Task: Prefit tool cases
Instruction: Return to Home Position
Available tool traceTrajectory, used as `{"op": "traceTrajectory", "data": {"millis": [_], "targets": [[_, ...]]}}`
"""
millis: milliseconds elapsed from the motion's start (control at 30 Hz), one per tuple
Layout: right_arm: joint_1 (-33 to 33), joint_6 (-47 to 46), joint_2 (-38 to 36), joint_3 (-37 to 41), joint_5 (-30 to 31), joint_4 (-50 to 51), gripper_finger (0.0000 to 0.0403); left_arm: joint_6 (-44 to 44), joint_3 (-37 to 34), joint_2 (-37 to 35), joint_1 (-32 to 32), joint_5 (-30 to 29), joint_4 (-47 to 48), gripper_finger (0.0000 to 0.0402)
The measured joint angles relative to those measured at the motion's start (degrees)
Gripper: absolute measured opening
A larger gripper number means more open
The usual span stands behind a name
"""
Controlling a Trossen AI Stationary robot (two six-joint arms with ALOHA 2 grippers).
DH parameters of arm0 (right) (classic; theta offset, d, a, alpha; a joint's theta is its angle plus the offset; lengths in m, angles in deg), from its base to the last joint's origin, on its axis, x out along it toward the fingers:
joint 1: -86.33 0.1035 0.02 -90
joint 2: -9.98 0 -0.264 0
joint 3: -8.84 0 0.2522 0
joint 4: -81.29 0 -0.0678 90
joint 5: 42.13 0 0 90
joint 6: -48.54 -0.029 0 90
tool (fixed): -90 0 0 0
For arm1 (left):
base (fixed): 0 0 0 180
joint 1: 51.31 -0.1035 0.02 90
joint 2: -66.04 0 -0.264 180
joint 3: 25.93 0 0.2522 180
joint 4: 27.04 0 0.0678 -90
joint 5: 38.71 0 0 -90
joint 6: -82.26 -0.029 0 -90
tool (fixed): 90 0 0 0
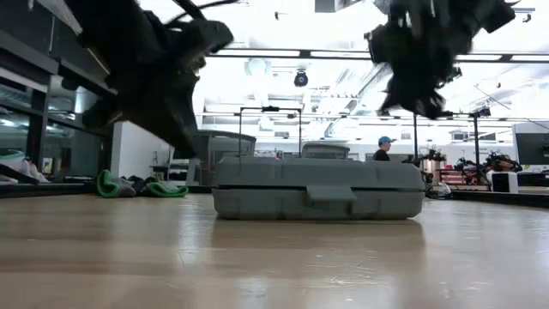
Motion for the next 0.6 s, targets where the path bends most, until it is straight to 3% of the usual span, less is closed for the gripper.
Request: {"op": "traceTrajectory", "data": {"millis": [100,200,400,500,600], "targets": [[-0.35,0.86,-0.76,0.81,-5.88,-16.05,0.0000,1.93,-4.31,-4.02,1.61,-5.43,-8.14,0.0014],[-0.57,-1.19,2.46,3.73,-13.18,-36.75,0.0000,-0.68,-10.22,-8.21,3.56,-10.99,-23.58,0.0014],[-0.55,-9.49,14.53,6.47,-24.28,-66.77,0.0000,-15.32,-20.45,-11.67,6.01,-12.00,-59.51,0.0014],[-0.61,-11.78,20.93,5.76,-28.60,-77.21,0.0000,-20.10,-21.90,-11.69,6.53,-11.99,-67.92,0.0014],[-0.66,-11.73,26.67,4.47,-30.18,-81.80,0.0000,-21.81,-21.89,-11.70,6.51,-12.01,-70.08,0.0014]]}}
